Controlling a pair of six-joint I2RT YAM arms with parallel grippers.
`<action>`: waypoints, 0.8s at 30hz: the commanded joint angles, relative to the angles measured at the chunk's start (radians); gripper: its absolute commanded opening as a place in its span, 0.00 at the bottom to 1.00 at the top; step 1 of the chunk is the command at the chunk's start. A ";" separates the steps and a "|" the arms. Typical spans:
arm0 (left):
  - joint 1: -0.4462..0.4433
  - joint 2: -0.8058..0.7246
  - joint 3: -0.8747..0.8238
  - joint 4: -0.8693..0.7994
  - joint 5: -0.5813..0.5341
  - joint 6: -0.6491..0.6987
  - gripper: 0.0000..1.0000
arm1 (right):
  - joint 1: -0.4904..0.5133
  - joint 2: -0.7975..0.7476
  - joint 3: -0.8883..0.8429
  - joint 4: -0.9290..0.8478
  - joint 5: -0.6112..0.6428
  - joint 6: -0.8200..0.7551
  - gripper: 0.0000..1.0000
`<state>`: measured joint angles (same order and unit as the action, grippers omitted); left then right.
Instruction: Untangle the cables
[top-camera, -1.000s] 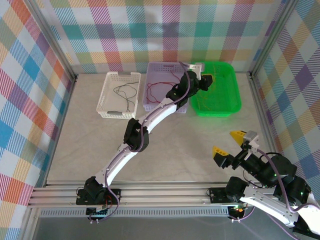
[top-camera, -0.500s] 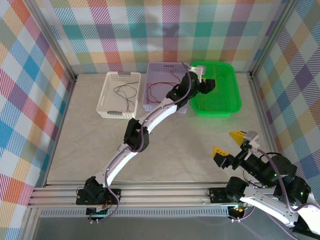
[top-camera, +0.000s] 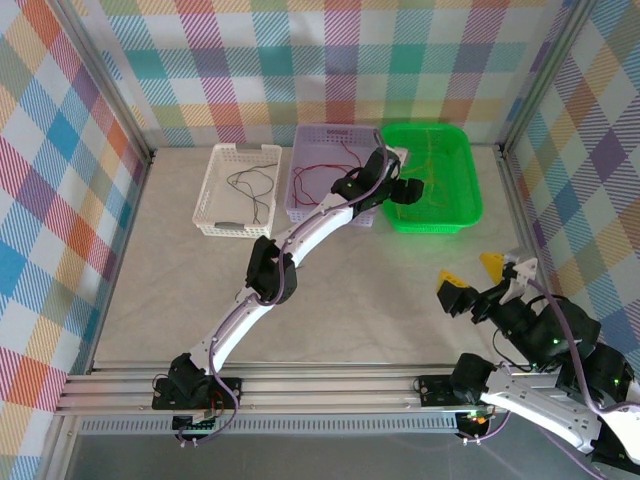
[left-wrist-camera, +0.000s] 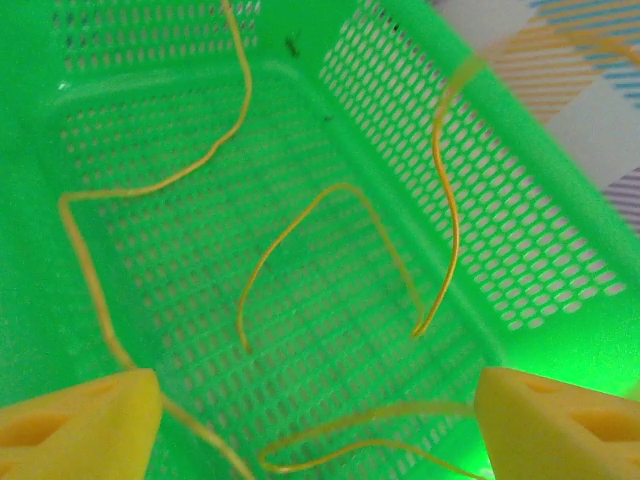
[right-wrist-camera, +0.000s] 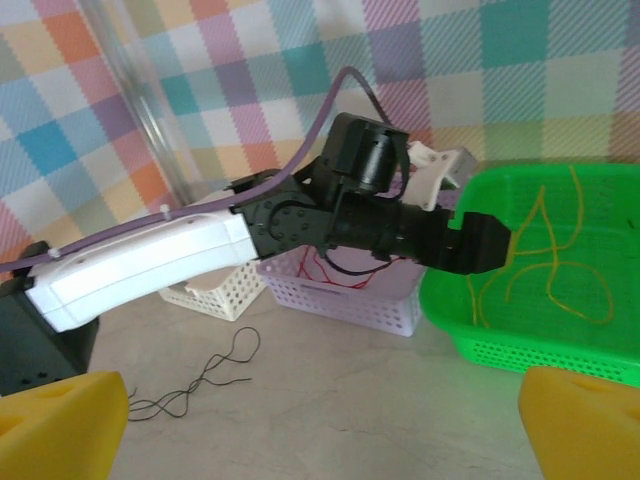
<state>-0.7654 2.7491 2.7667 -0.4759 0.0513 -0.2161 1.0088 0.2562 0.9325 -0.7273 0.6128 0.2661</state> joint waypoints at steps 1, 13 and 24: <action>-0.016 -0.082 0.031 -0.148 -0.039 0.052 0.86 | 0.001 0.040 0.020 -0.011 0.074 0.030 1.00; -0.005 -0.259 0.028 -0.217 -0.001 0.015 1.00 | 0.002 0.150 0.056 -0.043 0.043 0.093 1.00; 0.032 -0.842 -0.717 -0.127 -0.137 -0.098 1.00 | 0.000 0.303 0.019 0.024 -0.084 0.059 1.00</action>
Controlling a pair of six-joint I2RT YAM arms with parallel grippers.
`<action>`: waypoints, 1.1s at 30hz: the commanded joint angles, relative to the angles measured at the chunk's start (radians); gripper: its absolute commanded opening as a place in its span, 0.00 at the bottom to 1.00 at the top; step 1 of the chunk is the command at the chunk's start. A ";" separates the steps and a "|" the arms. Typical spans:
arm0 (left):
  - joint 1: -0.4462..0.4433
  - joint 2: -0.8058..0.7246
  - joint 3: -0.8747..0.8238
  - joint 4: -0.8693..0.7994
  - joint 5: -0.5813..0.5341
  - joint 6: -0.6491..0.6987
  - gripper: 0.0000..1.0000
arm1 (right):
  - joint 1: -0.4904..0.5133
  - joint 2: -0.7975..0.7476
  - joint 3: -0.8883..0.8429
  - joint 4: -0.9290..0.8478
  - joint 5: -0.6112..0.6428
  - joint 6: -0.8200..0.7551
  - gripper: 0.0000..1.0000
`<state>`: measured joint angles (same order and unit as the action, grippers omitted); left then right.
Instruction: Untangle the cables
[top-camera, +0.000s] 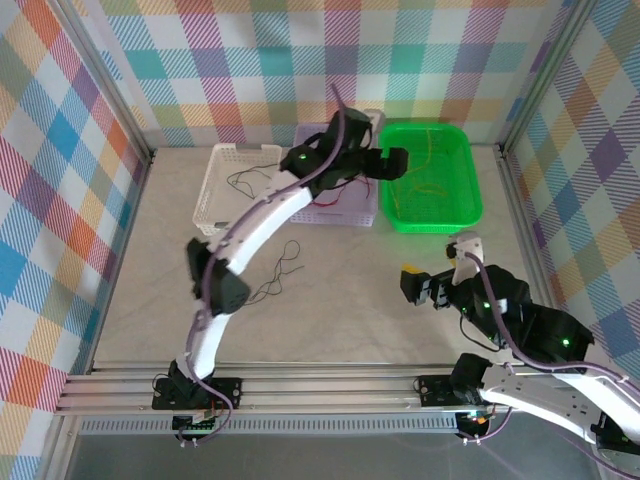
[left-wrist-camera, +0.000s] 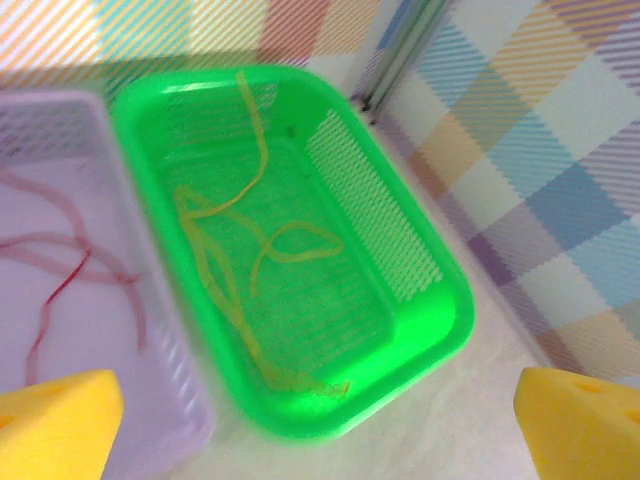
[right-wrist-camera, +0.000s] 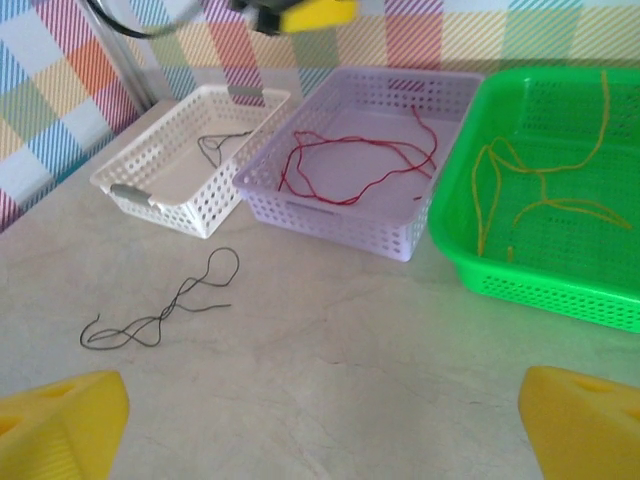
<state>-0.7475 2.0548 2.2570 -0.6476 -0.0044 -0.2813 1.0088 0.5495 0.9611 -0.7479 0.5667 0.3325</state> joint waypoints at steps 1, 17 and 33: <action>0.020 -0.227 -0.341 0.076 -0.103 -0.044 1.00 | 0.000 0.017 -0.014 0.054 -0.043 -0.011 1.00; 0.055 -0.684 -1.264 0.118 -0.123 -0.210 1.00 | -0.124 0.166 -0.044 0.142 -0.335 0.042 1.00; 0.125 -0.534 -1.403 0.284 -0.133 -0.193 0.84 | -0.161 0.181 -0.068 0.158 -0.420 0.053 1.00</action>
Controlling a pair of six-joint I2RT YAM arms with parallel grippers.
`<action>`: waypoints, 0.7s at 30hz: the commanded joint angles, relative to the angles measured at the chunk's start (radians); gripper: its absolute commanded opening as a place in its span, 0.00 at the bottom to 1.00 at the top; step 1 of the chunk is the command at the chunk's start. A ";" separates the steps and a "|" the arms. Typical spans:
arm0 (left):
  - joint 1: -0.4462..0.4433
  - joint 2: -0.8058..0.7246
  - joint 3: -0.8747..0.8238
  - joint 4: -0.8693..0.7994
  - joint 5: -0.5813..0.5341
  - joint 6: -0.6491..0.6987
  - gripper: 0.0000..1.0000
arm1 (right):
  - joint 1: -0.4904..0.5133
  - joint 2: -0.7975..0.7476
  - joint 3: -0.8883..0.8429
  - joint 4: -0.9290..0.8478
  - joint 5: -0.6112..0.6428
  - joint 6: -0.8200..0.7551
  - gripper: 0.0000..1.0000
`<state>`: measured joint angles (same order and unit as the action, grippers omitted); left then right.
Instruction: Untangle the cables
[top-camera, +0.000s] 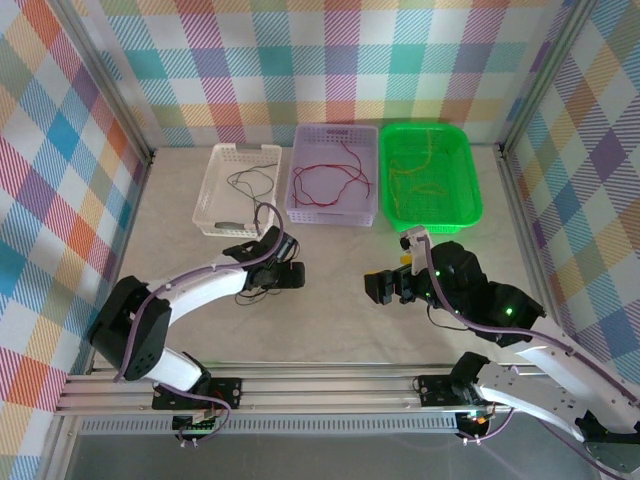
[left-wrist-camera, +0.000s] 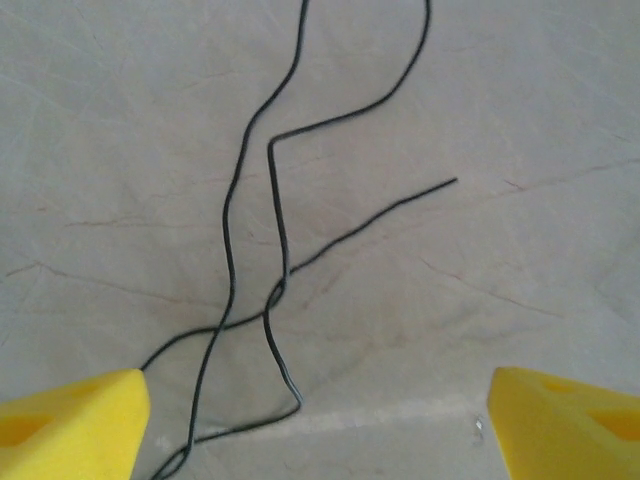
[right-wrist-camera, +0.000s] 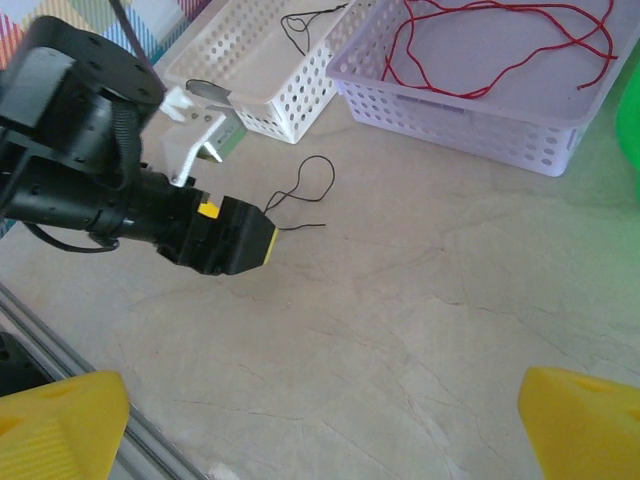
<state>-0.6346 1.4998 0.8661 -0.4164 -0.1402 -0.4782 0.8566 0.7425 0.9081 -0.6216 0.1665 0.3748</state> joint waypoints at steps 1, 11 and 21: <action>0.013 0.034 -0.007 0.055 -0.001 0.002 0.82 | -0.009 -0.012 -0.018 0.034 -0.021 0.011 1.00; 0.016 0.135 -0.001 0.073 -0.039 0.004 0.56 | -0.013 -0.017 -0.024 0.040 -0.029 0.012 1.00; 0.026 0.136 0.007 0.064 -0.054 0.005 0.17 | -0.016 -0.031 -0.028 0.038 -0.029 0.015 1.00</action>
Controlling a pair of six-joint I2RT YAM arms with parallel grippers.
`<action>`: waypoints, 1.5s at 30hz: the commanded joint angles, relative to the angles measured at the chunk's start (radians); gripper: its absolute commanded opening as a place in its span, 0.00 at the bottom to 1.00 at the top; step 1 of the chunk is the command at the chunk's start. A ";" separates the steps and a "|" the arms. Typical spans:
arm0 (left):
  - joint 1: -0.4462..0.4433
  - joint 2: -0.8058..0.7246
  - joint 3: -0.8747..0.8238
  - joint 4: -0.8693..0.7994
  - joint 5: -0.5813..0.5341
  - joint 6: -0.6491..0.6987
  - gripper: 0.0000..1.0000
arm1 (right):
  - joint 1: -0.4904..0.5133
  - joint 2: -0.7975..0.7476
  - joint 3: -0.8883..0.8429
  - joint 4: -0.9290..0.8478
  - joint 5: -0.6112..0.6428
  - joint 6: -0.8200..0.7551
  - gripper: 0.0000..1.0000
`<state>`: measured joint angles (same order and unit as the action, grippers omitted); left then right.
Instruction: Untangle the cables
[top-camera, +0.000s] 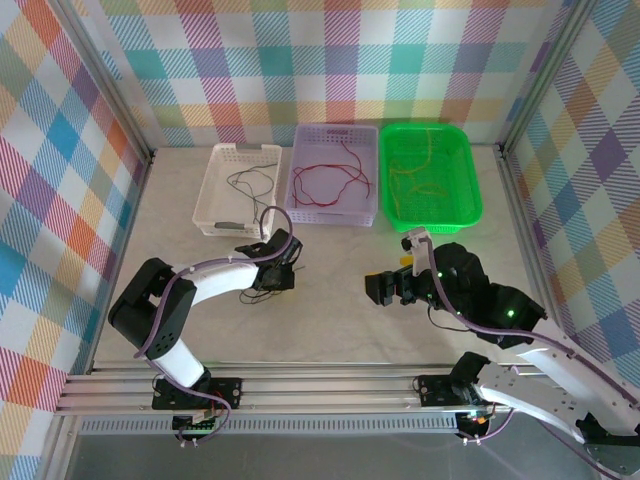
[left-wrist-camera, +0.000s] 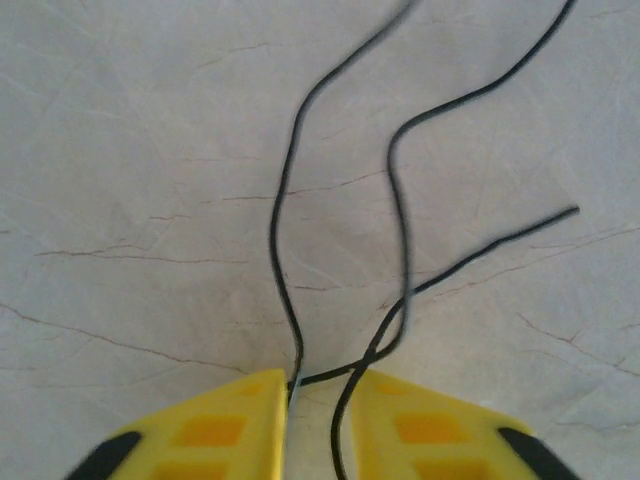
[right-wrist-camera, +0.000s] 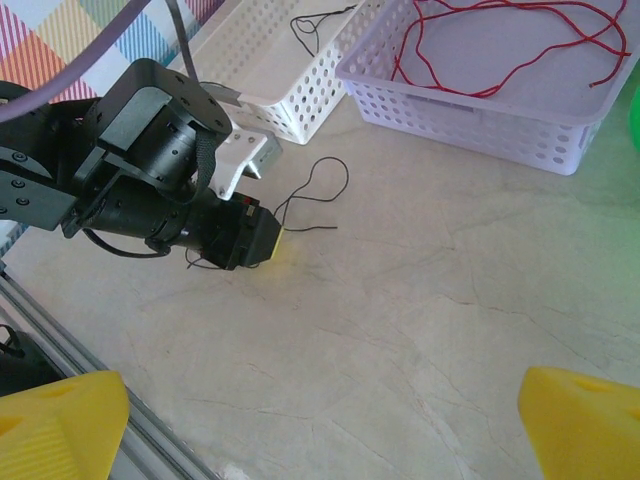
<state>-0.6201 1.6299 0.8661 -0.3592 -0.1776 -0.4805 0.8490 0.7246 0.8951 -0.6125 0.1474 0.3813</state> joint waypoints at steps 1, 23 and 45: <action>0.013 0.001 0.008 0.002 -0.017 0.007 0.13 | -0.008 -0.014 -0.015 0.028 -0.008 0.010 1.00; 0.016 -0.467 0.346 -0.302 -0.044 0.051 0.00 | -0.011 -0.045 -0.026 0.049 -0.006 0.015 1.00; 0.187 -0.202 1.210 -0.417 0.013 0.186 0.00 | -0.011 -0.016 -0.004 0.066 -0.039 0.011 1.00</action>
<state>-0.4484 1.4067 2.0949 -0.7345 -0.1833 -0.3199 0.8433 0.7097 0.8776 -0.5762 0.1219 0.3851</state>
